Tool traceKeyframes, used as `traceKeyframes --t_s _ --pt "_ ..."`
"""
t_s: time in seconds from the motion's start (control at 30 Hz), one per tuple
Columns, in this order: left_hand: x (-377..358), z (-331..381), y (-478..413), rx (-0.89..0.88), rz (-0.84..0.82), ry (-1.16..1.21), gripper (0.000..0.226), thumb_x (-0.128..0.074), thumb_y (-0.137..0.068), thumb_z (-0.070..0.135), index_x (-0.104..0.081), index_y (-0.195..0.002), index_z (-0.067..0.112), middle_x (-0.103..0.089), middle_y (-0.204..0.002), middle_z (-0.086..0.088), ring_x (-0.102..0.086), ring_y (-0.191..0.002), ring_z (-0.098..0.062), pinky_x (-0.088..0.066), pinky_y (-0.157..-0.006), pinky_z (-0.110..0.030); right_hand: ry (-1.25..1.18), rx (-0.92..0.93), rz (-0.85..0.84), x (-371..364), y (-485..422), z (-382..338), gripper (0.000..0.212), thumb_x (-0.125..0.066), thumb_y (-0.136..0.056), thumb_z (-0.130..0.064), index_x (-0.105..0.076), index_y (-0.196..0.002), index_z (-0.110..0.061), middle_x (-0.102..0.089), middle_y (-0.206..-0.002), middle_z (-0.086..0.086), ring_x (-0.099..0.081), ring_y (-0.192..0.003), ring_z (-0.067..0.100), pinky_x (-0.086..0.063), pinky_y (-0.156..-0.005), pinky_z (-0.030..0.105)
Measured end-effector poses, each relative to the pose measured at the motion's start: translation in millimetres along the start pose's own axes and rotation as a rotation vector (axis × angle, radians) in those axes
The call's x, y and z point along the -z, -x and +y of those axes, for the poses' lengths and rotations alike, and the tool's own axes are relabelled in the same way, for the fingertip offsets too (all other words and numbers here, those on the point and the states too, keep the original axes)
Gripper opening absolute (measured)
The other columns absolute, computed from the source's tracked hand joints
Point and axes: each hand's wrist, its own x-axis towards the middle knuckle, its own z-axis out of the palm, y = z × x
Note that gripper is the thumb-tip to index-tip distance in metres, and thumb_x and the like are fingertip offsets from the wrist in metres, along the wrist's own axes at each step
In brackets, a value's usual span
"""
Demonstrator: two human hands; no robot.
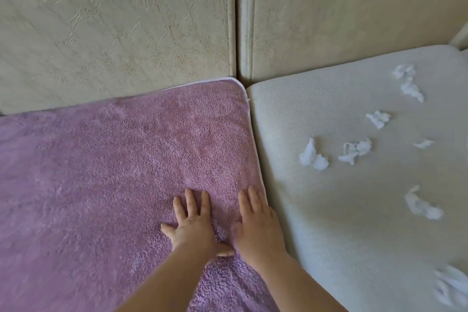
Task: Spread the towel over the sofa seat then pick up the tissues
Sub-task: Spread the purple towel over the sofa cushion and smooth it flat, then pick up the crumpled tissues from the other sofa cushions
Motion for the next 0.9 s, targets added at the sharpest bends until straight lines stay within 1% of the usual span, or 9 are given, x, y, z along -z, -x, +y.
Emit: traceKeyframes --t_s 0.13,0.3,0.43,0.5,0.57,0.67,0.77,0.83,0.9 --pt "-2 -5 7 -0.029 0.070 0.003 0.142 -0.066 -0.053 0.078 0.033 -0.141 0.026 0.033 -0.152 -0.006 0.022 -0.141 -0.036 -0.018 -0.108 -0.066 -0.090 -0.075 -0.143 -8 42 19 0.064 -0.036 -0.096 -0.028 -0.004 -0.151 -0.020 0.006 -0.160 0.002 -0.003 -0.147 0.021 -0.014 -0.119 0.039" --pt "-14 2 30 -0.065 0.223 -0.013 0.118 -0.053 -0.069 0.077 0.017 -0.148 0.024 0.021 -0.157 -0.007 0.013 -0.144 -0.034 -0.019 -0.113 -0.054 -0.260 -0.128 -0.069 -7 94 54 0.048 -0.037 -0.097 -0.024 -0.030 -0.144 -0.026 -0.027 -0.149 -0.006 -0.041 -0.128 0.015 -0.037 -0.102 0.028" --pt "-38 43 61 -0.311 0.342 -0.120 0.064 -0.054 -0.090 0.043 -0.026 -0.144 0.025 -0.011 -0.158 -0.011 -0.008 -0.144 -0.030 -0.032 -0.108 -0.045 -0.339 -0.167 0.033 12 116 92 0.038 -0.038 -0.095 -0.016 -0.047 -0.131 -0.024 -0.048 -0.130 -0.006 -0.052 -0.114 0.014 -0.041 -0.091 0.025" --pt "-52 77 78 -0.515 0.385 -0.155 0.050 -0.080 -0.066 0.036 -0.061 -0.112 0.026 -0.057 -0.127 -0.006 -0.047 -0.122 -0.023 -0.053 -0.082 -0.040 -0.372 -0.155 0.120 26 123 112 0.037 -0.039 -0.095 -0.016 -0.050 -0.130 -0.024 -0.050 -0.129 -0.008 -0.051 -0.116 0.011 -0.040 -0.092 0.022" --pt "-63 122 106 -0.646 0.319 -0.076 0.037 -0.072 -0.075 0.037 -0.061 -0.110 0.028 -0.060 -0.112 0.008 -0.058 -0.106 -0.015 -0.051 -0.078 -0.033 -0.412 -0.150 0.206 43 131 137 0.034 -0.040 -0.095 -0.016 -0.053 -0.126 -0.023 -0.053 -0.125 -0.009 -0.053 -0.113 0.009 -0.042 -0.092 0.022" --pt "-90 198 136 -0.717 0.347 0.065 0.036 -0.052 -0.091 0.030 -0.049 -0.126 0.027 -0.052 -0.121 0.010 -0.053 -0.108 -0.013 -0.047 -0.078 -0.028 -0.419 -0.151 0.318 70 149 191 0.029 -0.045 -0.094 -0.012 -0.061 -0.118 -0.017 -0.061 -0.113 -0.004 -0.059 -0.104 0.011 -0.047 -0.086 0.020" --pt "-110 269 164 -0.792 0.373 0.185 0.050 -0.072 -0.073 0.028 -0.054 -0.120 0.023 -0.058 -0.109 0.004 -0.063 -0.080 -0.016 -0.049 -0.053 -0.024 -0.384 -0.200 0.400 97 174 253 0.026 -0.051 -0.090 -0.008 -0.065 -0.111 -0.013 -0.065 -0.107 -0.001 -0.062 -0.096 0.014 -0.043 -0.078 0.015" --pt "-125 311 174 -0.807 0.397 0.087 0.071 -0.080 -0.066 0.032 -0.045 -0.127 0.024 -0.053 -0.118 0.001 -0.062 -0.080 -0.016 -0.052 -0.052 -0.024 -0.364 -0.249 0.391 113 191 299 0.024 -0.052 -0.091 -0.009 -0.065 -0.111 -0.013 -0.064 -0.107 -0.001 -0.063 -0.093 0.013 -0.042 -0.075 0.015" --pt "-131 336 178 -0.762 0.417 0.014 0.072 -0.086 -0.054 0.023 -0.051 -0.117 0.024 -0.055 -0.102 0.001 -0.057 -0.072 -0.017 -0.047 -0.046 -0.025 -0.334 -0.280 0.361 124 203 336 0.026 -0.050 -0.092 -0.010 -0.063 -0.114 -0.014 -0.063 -0.110 -0.001 -0.062 -0.092 0.013 -0.041 -0.074 0.015"
